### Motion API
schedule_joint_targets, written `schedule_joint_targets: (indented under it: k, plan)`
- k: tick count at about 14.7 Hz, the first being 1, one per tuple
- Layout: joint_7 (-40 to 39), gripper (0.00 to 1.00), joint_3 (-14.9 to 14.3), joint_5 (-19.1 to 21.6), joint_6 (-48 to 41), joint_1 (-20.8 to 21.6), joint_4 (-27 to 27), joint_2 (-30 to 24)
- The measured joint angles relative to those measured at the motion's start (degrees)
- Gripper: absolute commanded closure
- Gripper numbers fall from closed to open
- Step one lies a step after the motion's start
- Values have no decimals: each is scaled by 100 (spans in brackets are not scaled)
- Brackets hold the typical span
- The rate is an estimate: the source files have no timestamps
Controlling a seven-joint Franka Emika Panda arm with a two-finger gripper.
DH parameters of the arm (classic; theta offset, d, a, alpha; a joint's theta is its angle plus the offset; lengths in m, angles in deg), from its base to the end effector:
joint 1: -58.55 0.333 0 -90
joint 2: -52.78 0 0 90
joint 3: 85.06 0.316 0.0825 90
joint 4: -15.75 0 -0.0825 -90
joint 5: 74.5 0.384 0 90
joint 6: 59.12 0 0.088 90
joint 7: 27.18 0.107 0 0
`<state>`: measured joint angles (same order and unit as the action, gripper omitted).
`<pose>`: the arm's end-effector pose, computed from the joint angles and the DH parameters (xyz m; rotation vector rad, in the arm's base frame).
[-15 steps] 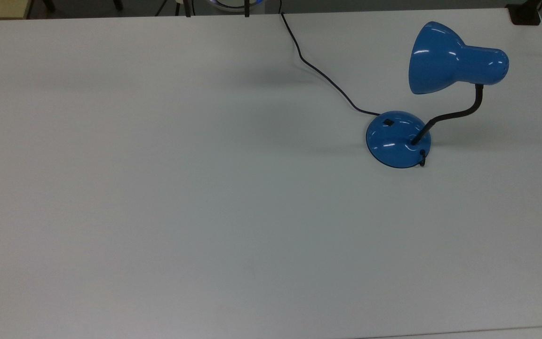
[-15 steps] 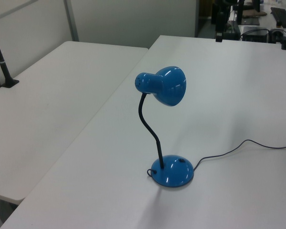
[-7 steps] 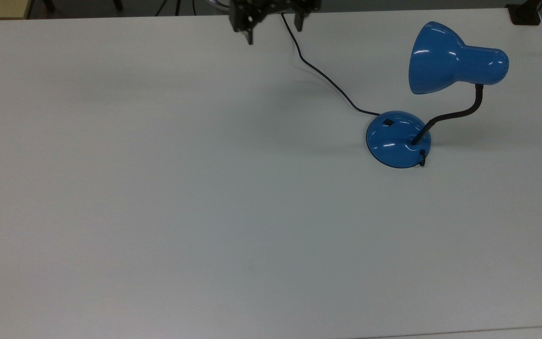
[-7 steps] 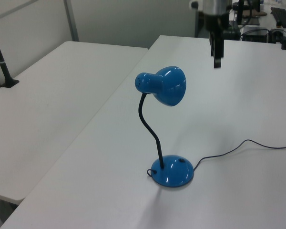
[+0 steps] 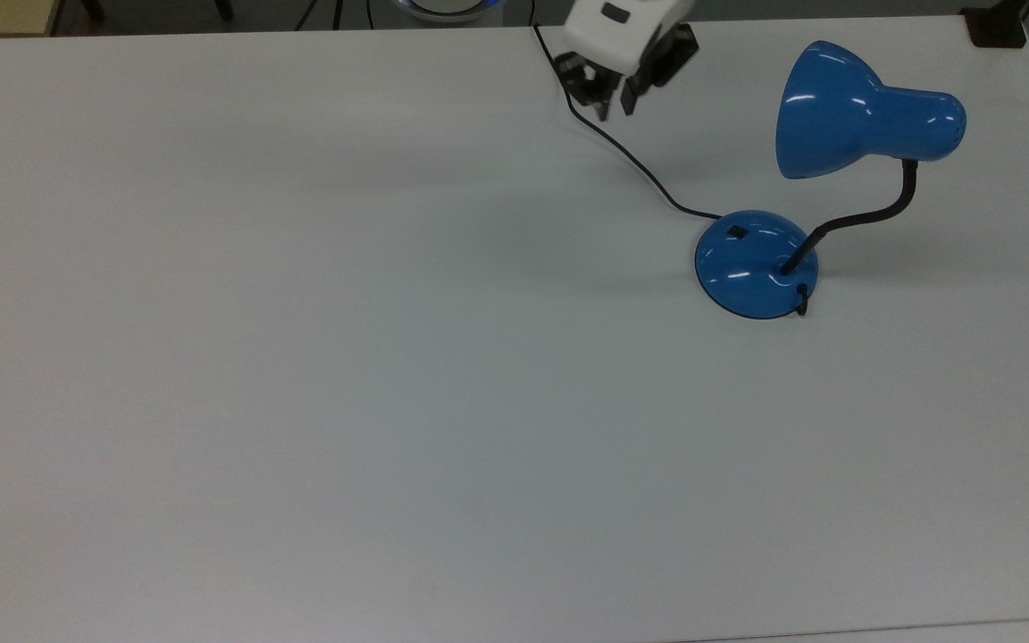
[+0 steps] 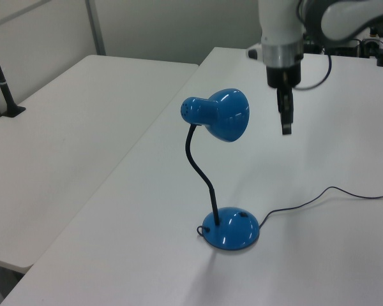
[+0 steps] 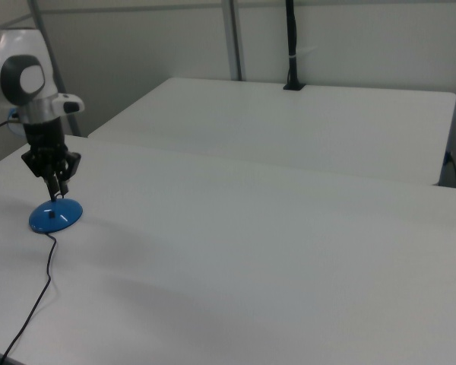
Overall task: Turn on the lamp
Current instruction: 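Move the gripper over the blue lamp base toward its switch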
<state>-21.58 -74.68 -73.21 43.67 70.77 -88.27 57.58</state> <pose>0.5309 0.2203 0.4804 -3.0936 -0.4529 0.1717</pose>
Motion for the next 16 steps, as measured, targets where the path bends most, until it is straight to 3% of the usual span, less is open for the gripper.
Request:
schedule_joint_targets:
  k: [8, 13, 16]
  plan:
    - [1795, 100, 439, 413, 2170, 264, -636, 635]
    - [2265, 100, 559, 1111, 3435, 309, -863, 935]
    - [2592, 100, 608, 1167, 3957, 310, -943, 1097]
